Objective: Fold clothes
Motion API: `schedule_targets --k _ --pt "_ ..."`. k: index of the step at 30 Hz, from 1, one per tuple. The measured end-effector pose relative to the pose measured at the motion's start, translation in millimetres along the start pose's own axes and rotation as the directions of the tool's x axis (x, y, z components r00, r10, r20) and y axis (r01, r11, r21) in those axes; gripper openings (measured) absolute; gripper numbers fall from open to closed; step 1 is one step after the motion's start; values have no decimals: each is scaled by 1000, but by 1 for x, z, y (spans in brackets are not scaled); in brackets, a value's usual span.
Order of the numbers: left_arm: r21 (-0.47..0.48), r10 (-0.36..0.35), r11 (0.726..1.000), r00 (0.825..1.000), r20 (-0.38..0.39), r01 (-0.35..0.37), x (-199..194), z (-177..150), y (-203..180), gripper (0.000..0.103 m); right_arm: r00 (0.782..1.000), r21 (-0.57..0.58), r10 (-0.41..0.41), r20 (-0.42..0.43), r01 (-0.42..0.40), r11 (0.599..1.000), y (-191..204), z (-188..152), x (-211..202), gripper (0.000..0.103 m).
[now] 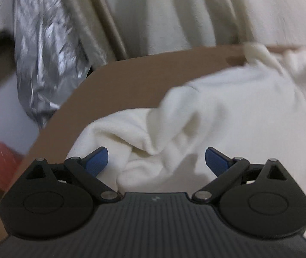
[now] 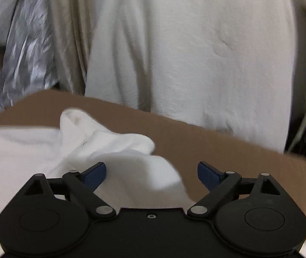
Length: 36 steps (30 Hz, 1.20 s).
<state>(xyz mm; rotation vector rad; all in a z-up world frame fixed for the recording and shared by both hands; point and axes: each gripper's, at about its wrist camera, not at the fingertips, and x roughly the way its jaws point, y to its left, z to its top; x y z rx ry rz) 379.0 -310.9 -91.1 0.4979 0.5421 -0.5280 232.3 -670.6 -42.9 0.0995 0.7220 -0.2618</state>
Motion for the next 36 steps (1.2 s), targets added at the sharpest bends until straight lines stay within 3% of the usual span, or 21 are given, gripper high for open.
schedule_targets --k 1,2,3,4,6,8,10,12,14,16,18,19,21,22,23,24,25,26,28,31,36 --pt "-37 -6 999 1000 -10 6 1 -1 9 98 1000 -42 -20 -18 19 999 10 1 7 80" --pt "-74 -13 997 1000 -19 12 2 -2 18 96 996 -80 -31 -89 24 996 21 0 20 18" --pt "-47 5 999 1000 11 -5 -4 -4 19 95 984 -123 -90 -154 72 990 32 0 30 14" --pt "-13 18 1000 999 49 -17 -13 -6 22 95 983 -147 -125 -135 105 984 38 0 27 14" --pt "53 37 998 991 126 -44 -31 -11 29 95 981 -247 -195 -13 186 951 50 8 8 13" --pt "25 33 999 995 97 -35 -32 -19 40 95 963 -249 -262 63 270 930 40 15 6 13" --pt "-7 26 1000 998 64 -25 -31 -27 52 95 966 -133 -260 3 258 957 17 16 27 16" --pt "-40 18 999 999 30 -17 -31 -36 64 95 955 -112 -291 -62 283 953 12 9 51 45" --pt "-73 9 997 1000 -3 -9 -31 -44 75 95 928 -115 -366 -64 357 927 24 0 55 57" --pt "-107 -2 994 999 -36 -2 -31 -52 87 95 916 2 -402 -1 402 916 36 -3 31 58" --pt "-140 -13 990 998 -68 3 -30 -61 99 95 897 203 -433 92 409 890 47 -16 -17 64" --pt "-157 -19 988 996 -84 6 -30 -65 105 95 913 286 -375 162 320 903 53 -27 -48 69" --pt "-164 -67 985 993 -102 50 -30 -70 98 95 956 266 -171 240 104 958 73 -44 -85 92" --pt "-149 -89 986 989 -117 71 -29 -70 91 95 963 230 -126 238 70 971 86 -53 -93 92" --pt "-135 -110 987 985 -132 92 -29 -71 85 83 969 193 -81 234 35 981 99 -61 -100 92" --pt "-121 -131 986 980 -147 114 -28 -72 79 24 974 155 -34 222 -1 988 110 -68 -102 92" --pt "-111 -174 982 964 -201 154 -23 -71 77 10 978 124 14 208 -40 991 120 -75 -102 92" --pt "-122 -185 979 955 -231 160 -21 -65 78 8 980 98 57 188 -77 992 128 -81 -101 91" --pt "-99 -142 988 960 -242 121 -30 -47 86 8 985 70 95 147 -106 992 140 -96 -104 89" --pt "-88 -58 995 983 -173 43 -55 -18 112 8 990 -25 121 76 -119 993 135 -108 -112 87" --pt "-90 118 988 988 -98 -127 -82 37 166 8 997 -180 72 28 -66 982 115 -123 -133 87"
